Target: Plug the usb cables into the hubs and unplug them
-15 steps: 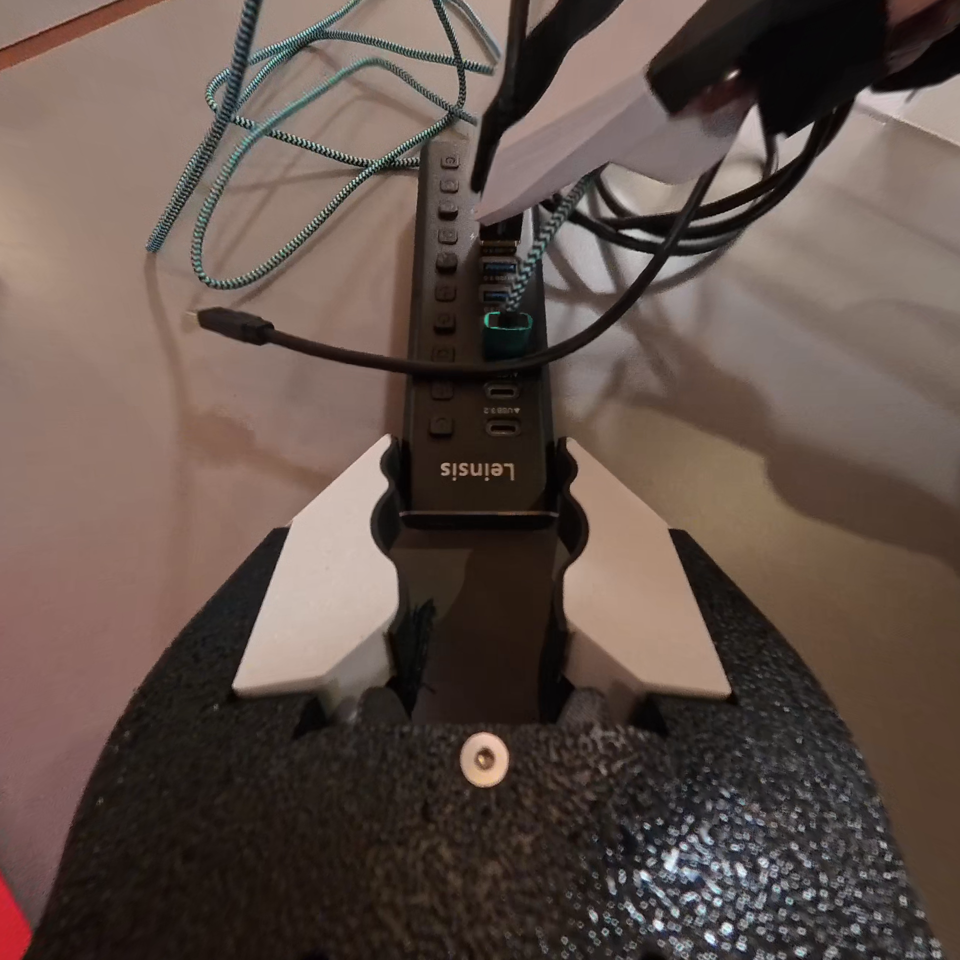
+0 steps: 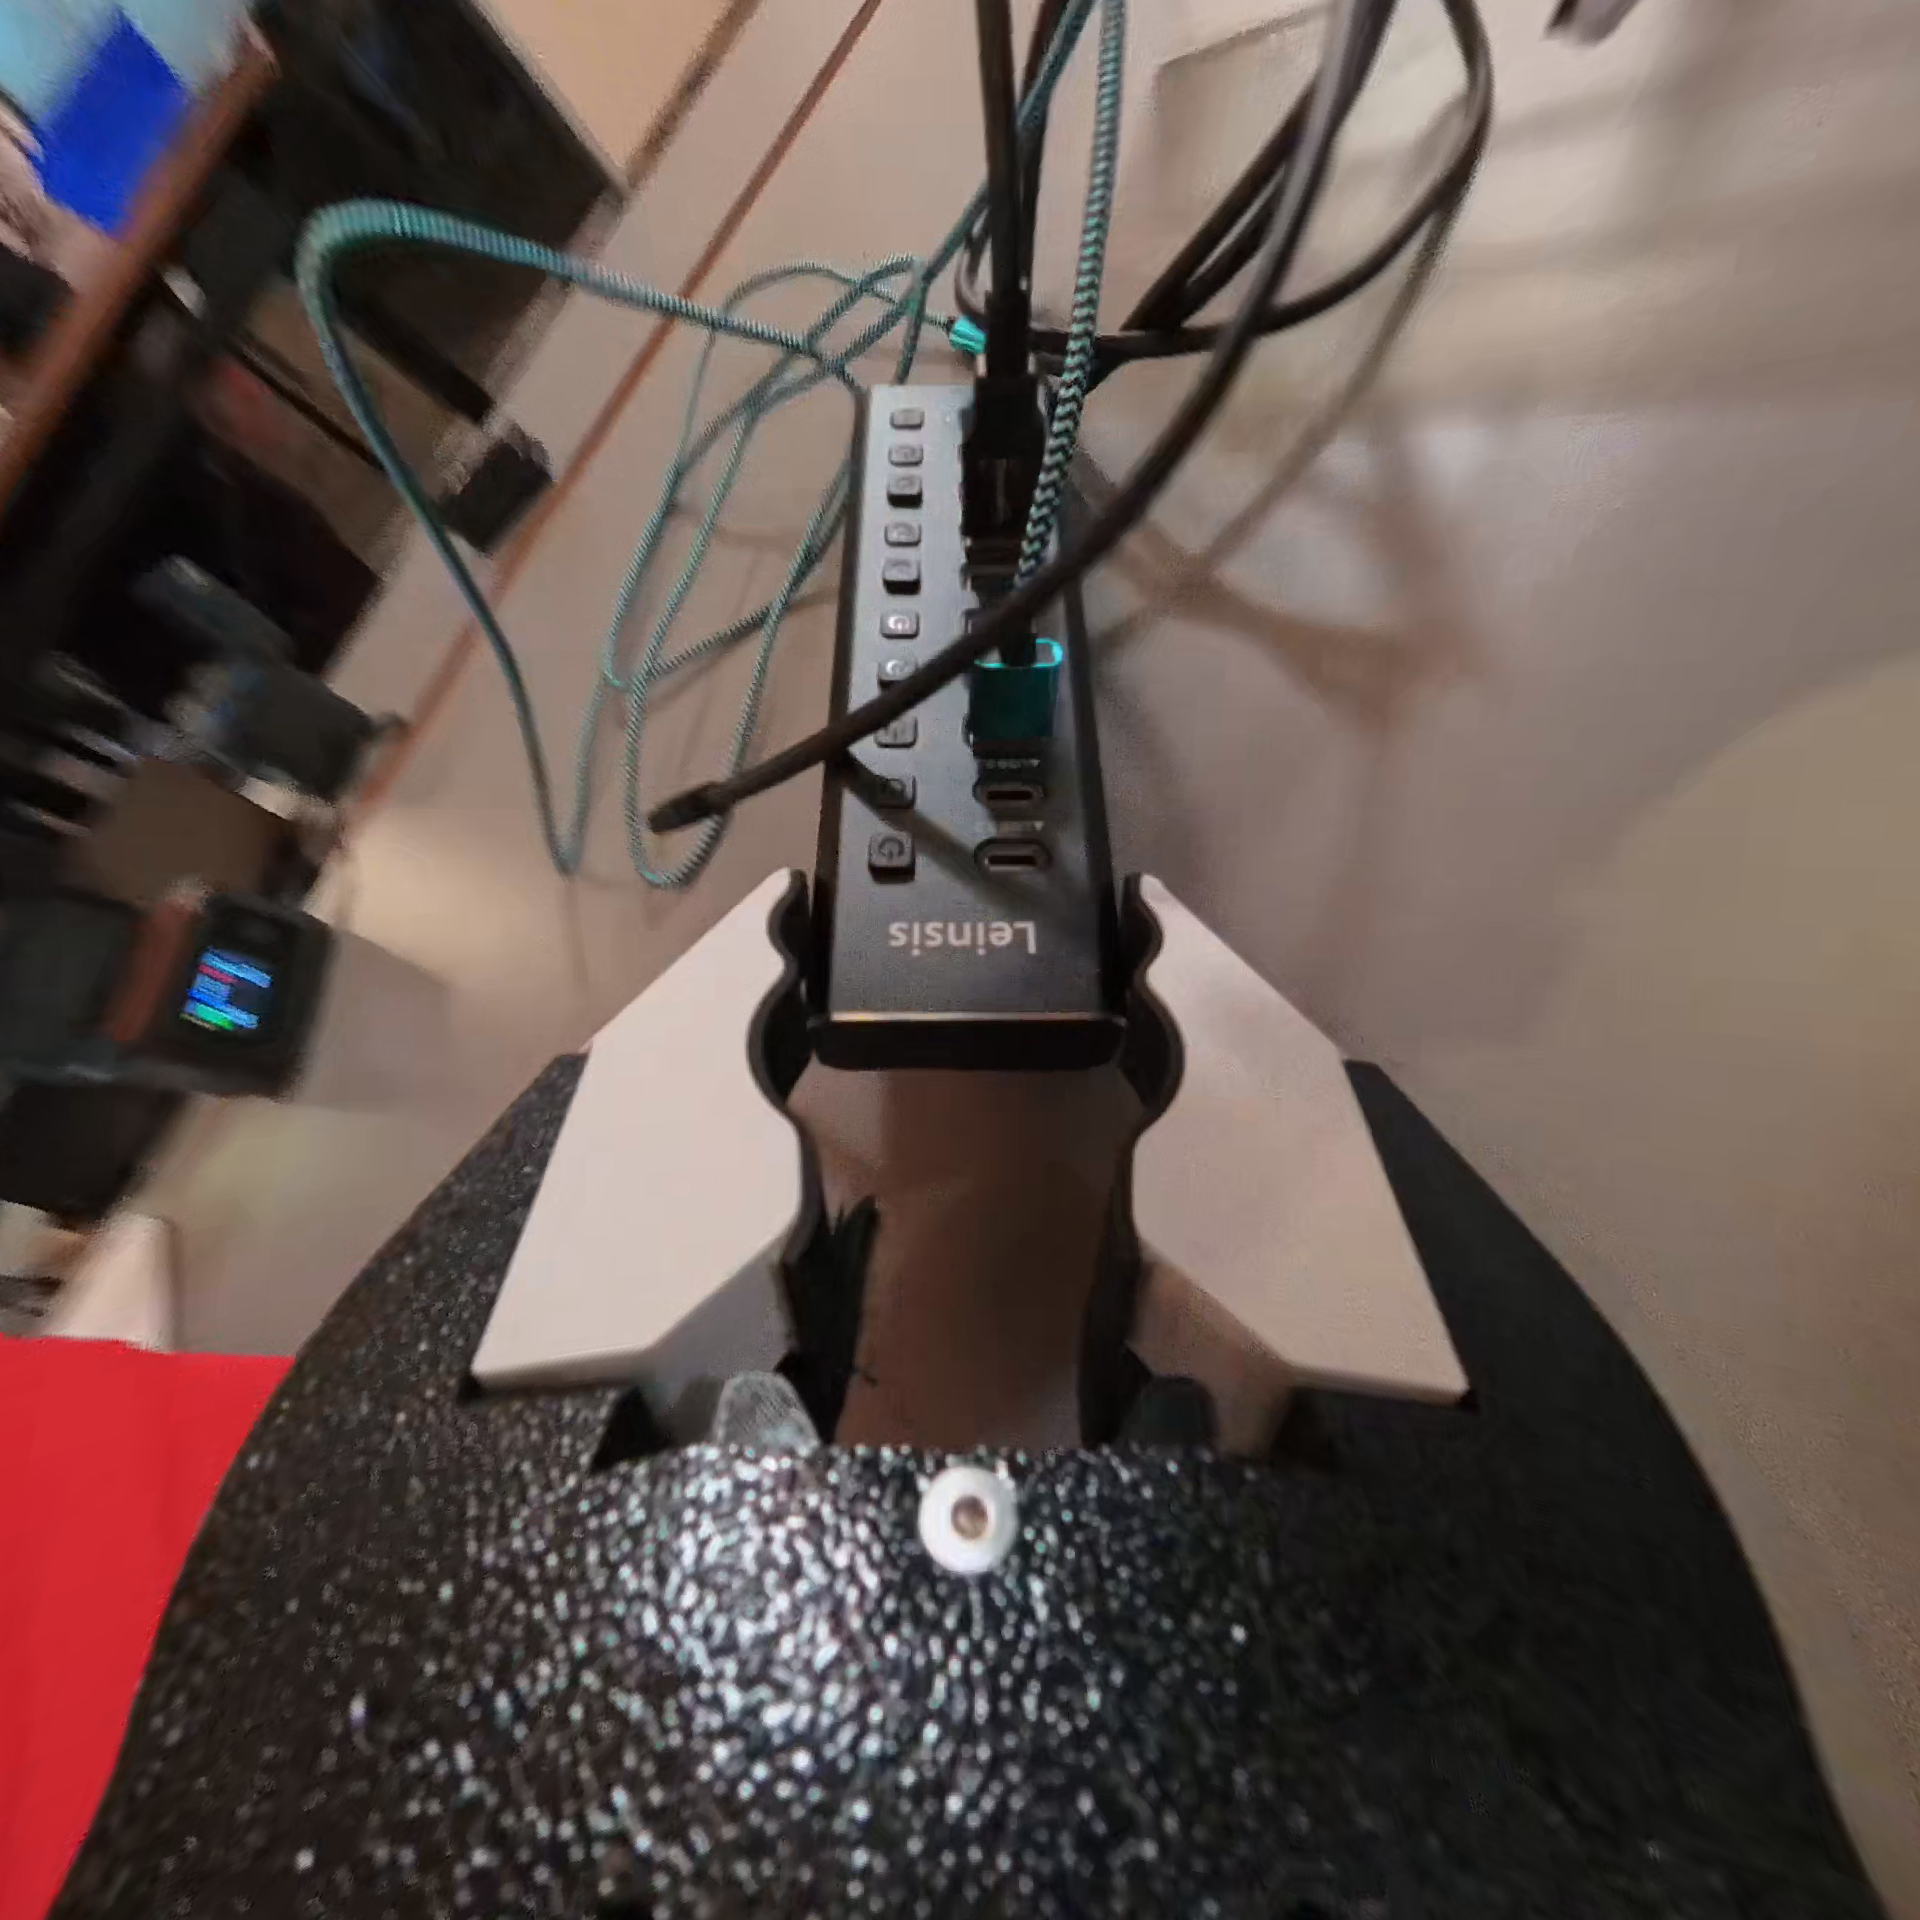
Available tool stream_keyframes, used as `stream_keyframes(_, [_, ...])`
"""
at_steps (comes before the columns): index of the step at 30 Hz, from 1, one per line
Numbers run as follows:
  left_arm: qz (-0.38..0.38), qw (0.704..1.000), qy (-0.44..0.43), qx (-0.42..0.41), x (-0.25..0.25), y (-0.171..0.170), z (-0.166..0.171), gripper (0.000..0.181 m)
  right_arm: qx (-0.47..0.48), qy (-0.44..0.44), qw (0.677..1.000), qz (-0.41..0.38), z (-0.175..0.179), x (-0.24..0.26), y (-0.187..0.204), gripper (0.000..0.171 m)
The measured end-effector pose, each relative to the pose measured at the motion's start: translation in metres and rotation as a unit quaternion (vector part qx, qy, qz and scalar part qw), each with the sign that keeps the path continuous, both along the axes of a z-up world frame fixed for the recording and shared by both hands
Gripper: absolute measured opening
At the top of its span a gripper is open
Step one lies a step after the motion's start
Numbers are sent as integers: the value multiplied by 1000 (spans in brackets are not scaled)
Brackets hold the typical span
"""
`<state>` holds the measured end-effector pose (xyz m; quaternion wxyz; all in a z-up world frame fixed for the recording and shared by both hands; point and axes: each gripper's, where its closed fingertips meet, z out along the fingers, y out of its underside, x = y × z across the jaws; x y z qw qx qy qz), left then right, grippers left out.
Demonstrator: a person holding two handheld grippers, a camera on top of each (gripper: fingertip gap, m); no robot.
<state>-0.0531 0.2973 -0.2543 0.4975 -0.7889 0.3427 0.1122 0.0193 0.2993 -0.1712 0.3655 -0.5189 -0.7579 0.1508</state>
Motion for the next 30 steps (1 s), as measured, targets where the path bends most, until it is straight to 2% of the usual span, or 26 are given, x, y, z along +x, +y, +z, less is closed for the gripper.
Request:
stream_keyframes(2, [-23,995,92,45,-1,-1,3,56,45,-75,995,42,-17,-4,-3,84])
stream_keyframes(5, [-56,969,215,108,0,-4,9,57,87,-152,980,91,-36,-18,0,86])
stream_keyframes(12, [-82,922,336,175,-2,-9,16,57,64,-290,944,144,-81,-32,10,90])
stream_keyframes(18, [-88,921,334,178,2,-9,17,57,50,-348,926,136,-101,-33,9,92])
stream_keyframes(26, [-89,913,352,186,6,-11,21,57,83,-380,907,163,-97,-32,16,67])
stream_keyframes(30, [-96,907,360,197,9,-14,26,57,67,-382,905,174,-95,-31,14,64])
